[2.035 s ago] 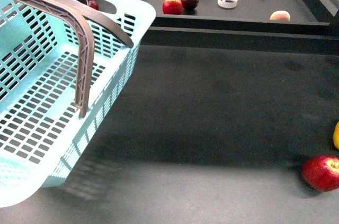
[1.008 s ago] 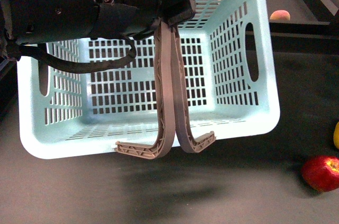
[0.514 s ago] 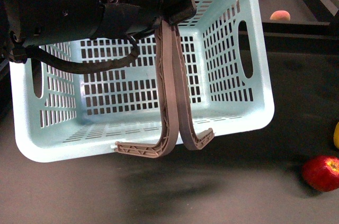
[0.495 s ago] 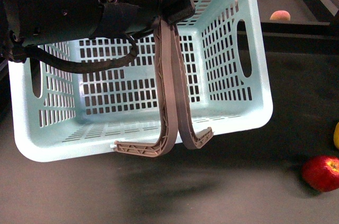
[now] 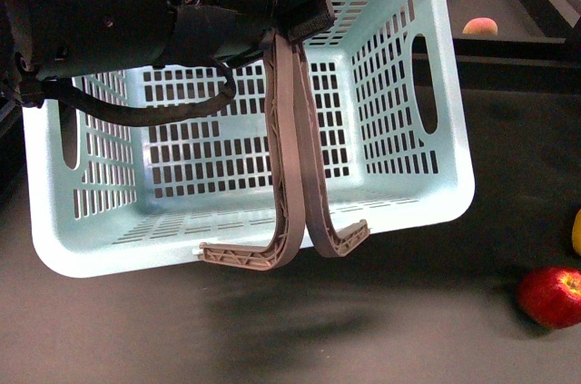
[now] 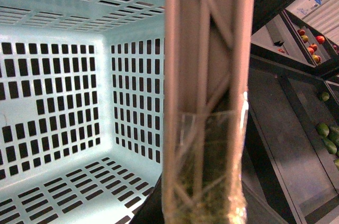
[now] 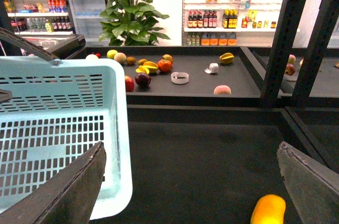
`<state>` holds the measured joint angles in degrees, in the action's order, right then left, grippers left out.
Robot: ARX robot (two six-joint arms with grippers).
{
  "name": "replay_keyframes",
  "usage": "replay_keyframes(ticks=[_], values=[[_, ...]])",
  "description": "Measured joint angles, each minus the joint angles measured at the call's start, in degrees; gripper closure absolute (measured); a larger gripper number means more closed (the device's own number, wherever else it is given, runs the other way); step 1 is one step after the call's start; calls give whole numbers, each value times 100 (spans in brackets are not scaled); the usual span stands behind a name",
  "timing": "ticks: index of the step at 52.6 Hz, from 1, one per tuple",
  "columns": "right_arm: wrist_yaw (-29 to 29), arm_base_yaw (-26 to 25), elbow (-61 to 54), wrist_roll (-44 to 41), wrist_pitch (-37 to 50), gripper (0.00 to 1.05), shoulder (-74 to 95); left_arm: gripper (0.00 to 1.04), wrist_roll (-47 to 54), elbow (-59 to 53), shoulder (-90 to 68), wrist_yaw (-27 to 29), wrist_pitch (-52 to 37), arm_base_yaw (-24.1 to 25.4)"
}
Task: Pick mango with right arm and hold basket with left
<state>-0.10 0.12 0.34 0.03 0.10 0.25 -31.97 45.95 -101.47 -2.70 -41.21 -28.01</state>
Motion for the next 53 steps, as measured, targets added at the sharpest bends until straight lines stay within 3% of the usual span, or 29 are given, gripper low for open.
replay_keyframes(ticks=[49,51,53], values=[[0,0,0,0,0,8,0,99,0,0,0,7,0,2],[173,61,0,24,31,8,24,99,0,0,0,7,0,2],[699,90,-2,24,275,8,199,99,0,0,0,7,0,2]])
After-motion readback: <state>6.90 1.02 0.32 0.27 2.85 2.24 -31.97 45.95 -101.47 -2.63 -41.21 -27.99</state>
